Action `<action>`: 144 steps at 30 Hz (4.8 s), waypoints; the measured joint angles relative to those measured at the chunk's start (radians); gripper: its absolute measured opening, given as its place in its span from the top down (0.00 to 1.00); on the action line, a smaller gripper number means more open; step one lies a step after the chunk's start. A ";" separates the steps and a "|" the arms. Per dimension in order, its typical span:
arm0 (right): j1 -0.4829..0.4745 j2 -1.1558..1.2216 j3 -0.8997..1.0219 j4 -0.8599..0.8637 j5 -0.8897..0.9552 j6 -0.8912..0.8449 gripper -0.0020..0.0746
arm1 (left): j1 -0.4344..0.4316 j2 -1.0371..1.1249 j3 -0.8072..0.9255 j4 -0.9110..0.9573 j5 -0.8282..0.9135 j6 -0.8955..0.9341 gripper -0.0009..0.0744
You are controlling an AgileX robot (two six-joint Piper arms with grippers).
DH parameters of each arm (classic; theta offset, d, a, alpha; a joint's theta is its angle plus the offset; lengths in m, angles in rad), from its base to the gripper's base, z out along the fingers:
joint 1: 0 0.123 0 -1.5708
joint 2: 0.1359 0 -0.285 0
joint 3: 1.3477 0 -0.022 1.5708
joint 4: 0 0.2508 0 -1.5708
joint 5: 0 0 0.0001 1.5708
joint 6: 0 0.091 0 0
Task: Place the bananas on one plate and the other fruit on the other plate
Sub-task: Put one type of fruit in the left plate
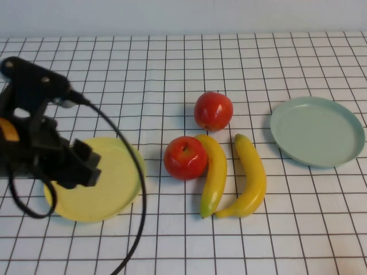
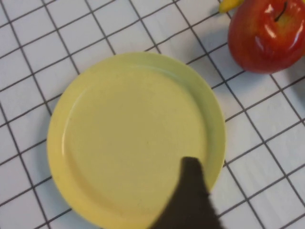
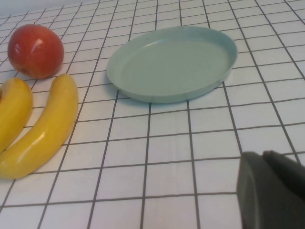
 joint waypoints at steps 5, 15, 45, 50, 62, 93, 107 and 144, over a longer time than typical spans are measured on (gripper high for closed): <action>0.000 0.000 0.000 0.000 0.000 0.000 0.99 | -0.109 0.173 -0.112 0.075 -0.012 -0.075 0.13; 0.000 0.000 0.000 0.000 0.000 0.000 0.99 | -0.203 0.454 -0.345 0.088 -0.010 -0.120 0.10; 0.000 0.000 0.000 0.000 0.004 0.000 0.99 | -0.228 0.829 -0.553 0.101 -0.009 -0.123 0.11; 0.000 0.000 0.000 0.000 0.004 0.000 0.99 | -0.228 0.835 -0.573 0.104 -0.003 -0.123 0.21; 0.000 0.000 0.000 0.000 0.004 0.000 0.99 | -0.226 0.614 -0.570 0.184 0.050 -0.129 0.21; 0.000 0.000 0.000 0.000 0.004 0.000 0.99 | 0.120 0.435 0.021 0.200 -0.254 -0.236 0.22; 0.000 0.000 0.000 0.000 0.004 0.000 0.99 | 0.120 0.439 -0.063 0.169 -0.131 -0.201 0.10; 0.000 0.000 0.000 0.000 0.004 0.000 0.99 | -0.157 1.173 -1.187 -0.102 0.095 0.099 0.10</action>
